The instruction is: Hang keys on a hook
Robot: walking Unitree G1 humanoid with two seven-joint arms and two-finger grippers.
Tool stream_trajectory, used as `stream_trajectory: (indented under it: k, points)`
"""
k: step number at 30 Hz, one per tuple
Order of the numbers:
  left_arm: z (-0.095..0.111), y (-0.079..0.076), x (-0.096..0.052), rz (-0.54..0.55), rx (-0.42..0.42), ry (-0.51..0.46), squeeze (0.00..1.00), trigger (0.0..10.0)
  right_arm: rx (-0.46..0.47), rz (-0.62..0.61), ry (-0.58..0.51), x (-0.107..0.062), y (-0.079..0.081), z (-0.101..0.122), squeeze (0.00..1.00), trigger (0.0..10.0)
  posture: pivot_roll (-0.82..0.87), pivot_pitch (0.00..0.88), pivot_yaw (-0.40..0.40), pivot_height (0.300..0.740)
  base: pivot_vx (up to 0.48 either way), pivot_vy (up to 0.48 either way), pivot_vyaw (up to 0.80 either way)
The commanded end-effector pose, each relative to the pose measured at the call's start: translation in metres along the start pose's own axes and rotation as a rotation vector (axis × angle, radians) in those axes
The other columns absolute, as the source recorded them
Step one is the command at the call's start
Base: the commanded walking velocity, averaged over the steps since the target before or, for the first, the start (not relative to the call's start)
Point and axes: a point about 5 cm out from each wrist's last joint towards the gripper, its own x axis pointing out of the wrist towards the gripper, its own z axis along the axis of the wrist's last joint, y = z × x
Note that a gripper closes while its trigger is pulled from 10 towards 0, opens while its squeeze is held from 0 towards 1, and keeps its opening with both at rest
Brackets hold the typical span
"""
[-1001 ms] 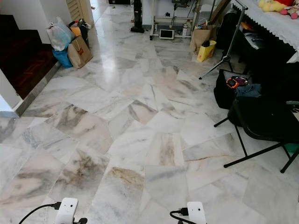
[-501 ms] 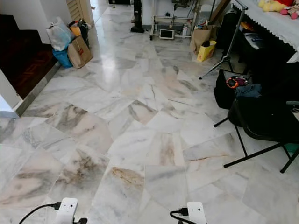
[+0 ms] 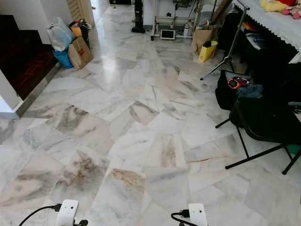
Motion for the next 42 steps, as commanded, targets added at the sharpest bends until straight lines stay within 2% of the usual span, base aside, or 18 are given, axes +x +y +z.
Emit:
stream_trajectory:
  k: [1, 20, 21, 22, 23, 29, 34, 42]
  points:
    - [-0.003, -0.005, 0.0, -0.131, -0.121, 0.05, 0.0, 10.0, 0.142, 0.072, -0.038, -0.002, -0.025, 0.007, 0.0, 10.0, 0.04, 0.0, -0.049, 0.74, 0.0, 0.0, 0.0]
    - [-0.003, -0.005, 0.0, -0.13, -0.121, 0.049, 0.0, 10.0, 0.136, 0.07, -0.036, -0.002, -0.025, 0.007, 0.0, 10.0, 0.04, 0.0, -0.046, 0.74, 0.0, 0.0, 0.0]
    - [0.0, -0.006, 0.0, -0.134, -0.119, 0.035, 0.0, 10.0, 0.151, 0.089, -0.064, -0.001, -0.018, 0.016, 0.0, 10.0, 0.04, 0.0, -0.048, 0.74, 0.0, 0.0, 0.0]
    - [0.0, -0.006, 0.0, -0.134, -0.119, 0.035, 0.0, 10.0, 0.151, 0.089, -0.064, -0.001, -0.018, 0.016, 0.0, 10.0, 0.04, 0.0, -0.048, 0.74, 0.0, 0.0, 0.0]
    - [0.004, -0.008, 0.001, -0.142, -0.115, 0.016, 0.0, 10.0, 0.173, 0.113, -0.101, 0.001, -0.009, 0.028, 0.0, 10.0, 0.05, 0.0, -0.048, 0.74, 0.0, 0.0, 0.0]
    - [0.006, -0.009, 0.001, -0.146, -0.117, 0.009, 0.0, 10.0, 0.176, 0.125, -0.114, 0.002, -0.006, 0.033, 0.0, 10.0, 0.05, 0.0, -0.051, 0.74, 0.0, 0.0, 0.0]
    - [0.006, -0.009, 0.001, -0.15, -0.111, 0.009, 0.0, 10.0, 0.185, 0.132, -0.112, 0.001, -0.009, 0.03, 0.0, 10.0, 0.05, 0.0, -0.051, 0.74, 0.0, 0.0, 0.0]
    - [0.005, -0.007, 0.001, -0.125, -0.097, 0.006, 0.0, 10.0, 0.149, 0.131, -0.089, -0.001, -0.014, 0.017, 0.0, 10.0, 0.05, 0.0, -0.05, 0.74, 0.0, 0.0, 0.0]
